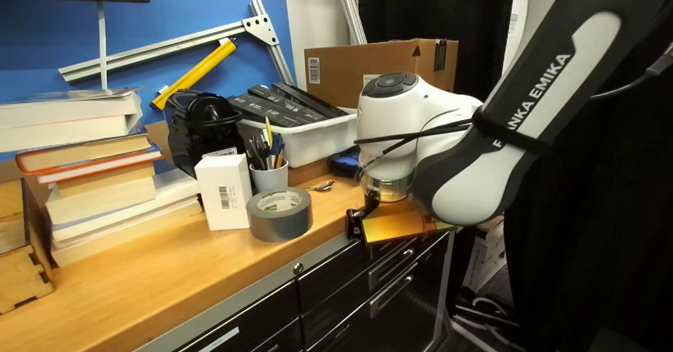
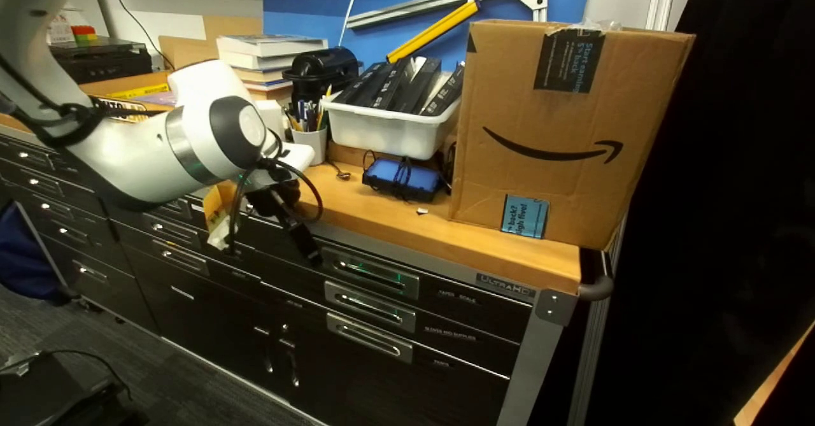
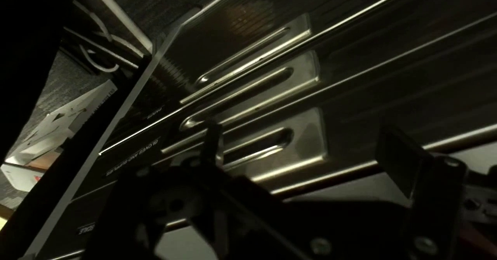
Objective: Put the blue lego brick in the open drawer then close the drawer
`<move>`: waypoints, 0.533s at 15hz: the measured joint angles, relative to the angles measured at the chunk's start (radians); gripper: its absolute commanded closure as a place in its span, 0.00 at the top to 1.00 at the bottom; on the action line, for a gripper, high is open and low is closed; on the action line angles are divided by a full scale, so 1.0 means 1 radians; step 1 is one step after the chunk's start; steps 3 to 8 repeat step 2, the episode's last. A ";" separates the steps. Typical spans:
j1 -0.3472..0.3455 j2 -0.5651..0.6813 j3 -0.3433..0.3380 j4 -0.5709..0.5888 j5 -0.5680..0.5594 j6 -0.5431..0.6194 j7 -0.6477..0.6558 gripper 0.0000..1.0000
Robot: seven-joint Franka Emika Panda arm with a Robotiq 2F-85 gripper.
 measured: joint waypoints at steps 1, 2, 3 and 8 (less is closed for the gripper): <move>-0.007 -0.048 0.020 -0.024 0.060 -0.008 -0.046 1.00; -0.018 -0.096 0.046 -0.054 0.144 -0.011 -0.119 1.00; -0.018 -0.096 0.046 -0.054 0.144 -0.011 -0.119 1.00; -0.018 -0.096 0.046 -0.054 0.144 -0.011 -0.119 1.00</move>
